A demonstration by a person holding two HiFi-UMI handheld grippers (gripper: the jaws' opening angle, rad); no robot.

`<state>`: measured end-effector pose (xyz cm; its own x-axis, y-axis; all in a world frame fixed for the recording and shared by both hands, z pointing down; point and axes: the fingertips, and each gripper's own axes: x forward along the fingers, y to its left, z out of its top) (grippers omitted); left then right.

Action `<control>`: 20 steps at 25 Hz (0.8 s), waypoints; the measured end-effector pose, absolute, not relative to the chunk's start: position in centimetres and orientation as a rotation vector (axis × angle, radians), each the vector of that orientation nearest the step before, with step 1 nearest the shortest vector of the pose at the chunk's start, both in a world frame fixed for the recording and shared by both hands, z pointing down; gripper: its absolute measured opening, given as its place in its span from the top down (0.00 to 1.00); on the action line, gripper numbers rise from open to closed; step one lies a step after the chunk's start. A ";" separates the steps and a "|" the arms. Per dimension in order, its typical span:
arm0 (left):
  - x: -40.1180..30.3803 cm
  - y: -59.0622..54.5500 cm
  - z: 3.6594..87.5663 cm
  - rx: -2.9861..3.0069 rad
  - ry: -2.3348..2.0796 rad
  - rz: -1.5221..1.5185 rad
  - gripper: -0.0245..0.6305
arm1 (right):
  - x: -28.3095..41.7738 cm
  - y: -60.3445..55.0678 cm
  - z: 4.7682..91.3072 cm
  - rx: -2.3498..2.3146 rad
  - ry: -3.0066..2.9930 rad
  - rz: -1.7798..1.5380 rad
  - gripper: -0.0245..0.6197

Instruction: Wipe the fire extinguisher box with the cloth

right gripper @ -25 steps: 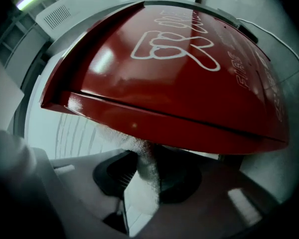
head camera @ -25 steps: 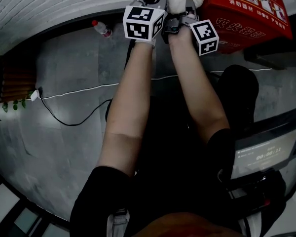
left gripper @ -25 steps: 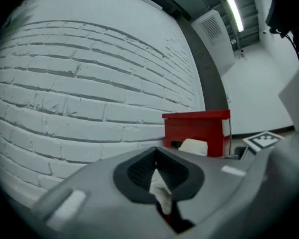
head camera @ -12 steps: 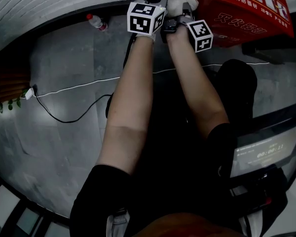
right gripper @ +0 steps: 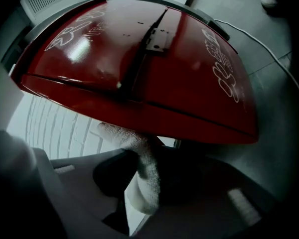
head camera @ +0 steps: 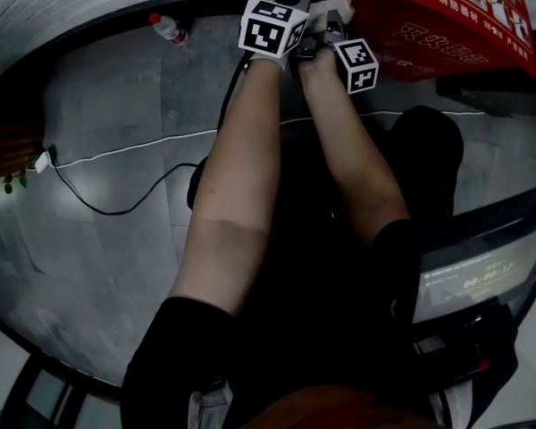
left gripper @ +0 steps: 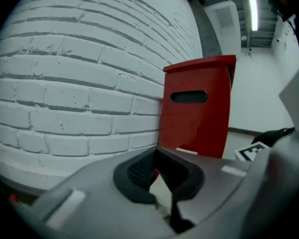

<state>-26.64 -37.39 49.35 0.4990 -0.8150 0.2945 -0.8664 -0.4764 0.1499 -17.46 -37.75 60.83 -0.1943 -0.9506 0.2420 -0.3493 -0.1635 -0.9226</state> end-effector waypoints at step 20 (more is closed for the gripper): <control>-26.9 -37.5 58.2 2.313 -1.381 0.397 0.96 | -17.2 -37.7 69.4 -1.519 1.481 -1.487 0.81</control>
